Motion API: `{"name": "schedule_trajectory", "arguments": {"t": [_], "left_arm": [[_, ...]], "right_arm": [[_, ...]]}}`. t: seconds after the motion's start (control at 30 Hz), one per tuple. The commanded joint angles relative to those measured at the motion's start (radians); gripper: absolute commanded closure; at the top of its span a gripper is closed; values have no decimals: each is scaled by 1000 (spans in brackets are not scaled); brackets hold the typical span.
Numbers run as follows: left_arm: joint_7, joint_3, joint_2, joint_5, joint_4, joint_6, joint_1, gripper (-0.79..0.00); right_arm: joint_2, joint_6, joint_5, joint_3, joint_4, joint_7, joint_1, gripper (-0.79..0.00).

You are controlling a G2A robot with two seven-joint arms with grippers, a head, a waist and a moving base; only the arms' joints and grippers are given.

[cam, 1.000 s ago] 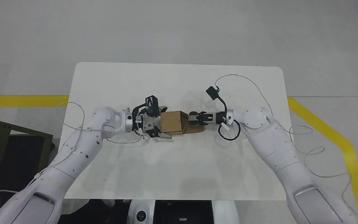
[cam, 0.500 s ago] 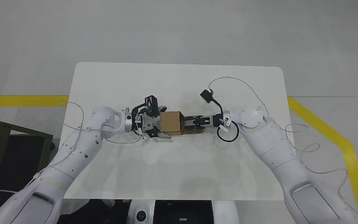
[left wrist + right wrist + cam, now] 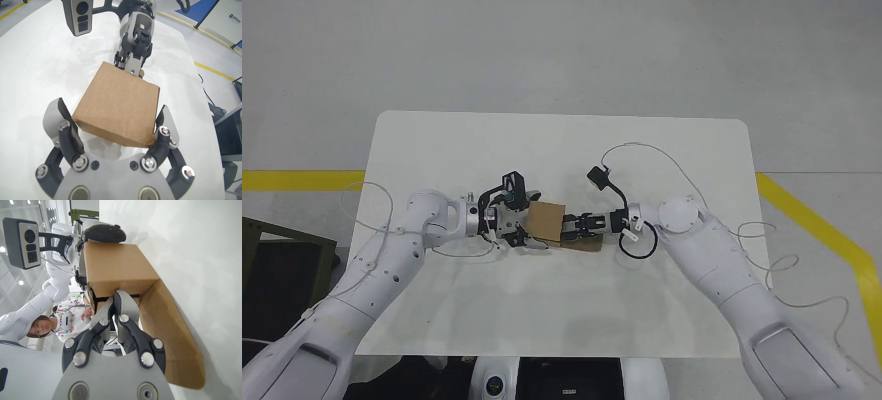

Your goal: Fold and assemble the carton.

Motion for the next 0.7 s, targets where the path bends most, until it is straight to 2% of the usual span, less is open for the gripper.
{"name": "schedule_trajectory", "arguments": {"t": [0.0, 0.37, 0.67], "left_arm": [[-1, 2, 0, -1, 0, 0, -1, -785], [0, 5, 2, -5, -3, 0, -1, -785], [-2, 8, 3, -16, -1, 0, 0, -785]], "right_arm": [[-6, -3, 3, -8, 4, -5, 4, 0], [-27, -26, 16, -28, 37, -8, 23, 0], [-1, -11, -11, 28, 25, 4, 15, 0]]}}
